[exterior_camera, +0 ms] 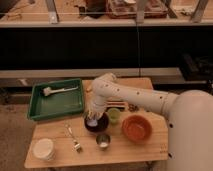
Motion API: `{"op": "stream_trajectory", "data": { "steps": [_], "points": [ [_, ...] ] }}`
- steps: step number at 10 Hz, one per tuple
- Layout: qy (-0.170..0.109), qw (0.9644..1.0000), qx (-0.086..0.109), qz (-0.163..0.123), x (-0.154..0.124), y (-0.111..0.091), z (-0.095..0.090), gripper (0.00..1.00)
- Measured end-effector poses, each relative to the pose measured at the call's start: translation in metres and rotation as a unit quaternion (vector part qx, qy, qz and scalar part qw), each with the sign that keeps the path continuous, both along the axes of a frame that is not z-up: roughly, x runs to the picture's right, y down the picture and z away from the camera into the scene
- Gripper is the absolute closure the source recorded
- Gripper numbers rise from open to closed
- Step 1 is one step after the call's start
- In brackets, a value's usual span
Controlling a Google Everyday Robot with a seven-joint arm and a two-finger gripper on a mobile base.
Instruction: Wipe purple bowl with towel
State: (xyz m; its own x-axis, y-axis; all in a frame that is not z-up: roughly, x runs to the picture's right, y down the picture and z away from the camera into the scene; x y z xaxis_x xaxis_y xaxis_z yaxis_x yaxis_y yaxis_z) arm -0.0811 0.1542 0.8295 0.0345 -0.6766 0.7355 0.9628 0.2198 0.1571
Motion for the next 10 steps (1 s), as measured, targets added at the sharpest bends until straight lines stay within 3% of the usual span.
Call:
{"op": "stream_trajectory", "data": {
  "steps": [3,5,8,10],
  "points": [
    [-0.048,0.9981,-0.015,-0.034,-0.042,0.017,-0.002,1.00],
    [-0.052,0.9976,-0.023,-0.040,-0.043,0.024,-0.007,1.00],
    [-0.030,0.9988,-0.024,-0.031,-0.011,0.026,-0.014,1.00],
    [-0.007,0.9996,-0.012,-0.024,0.026,0.020,-0.020,1.00]
  ]
}}
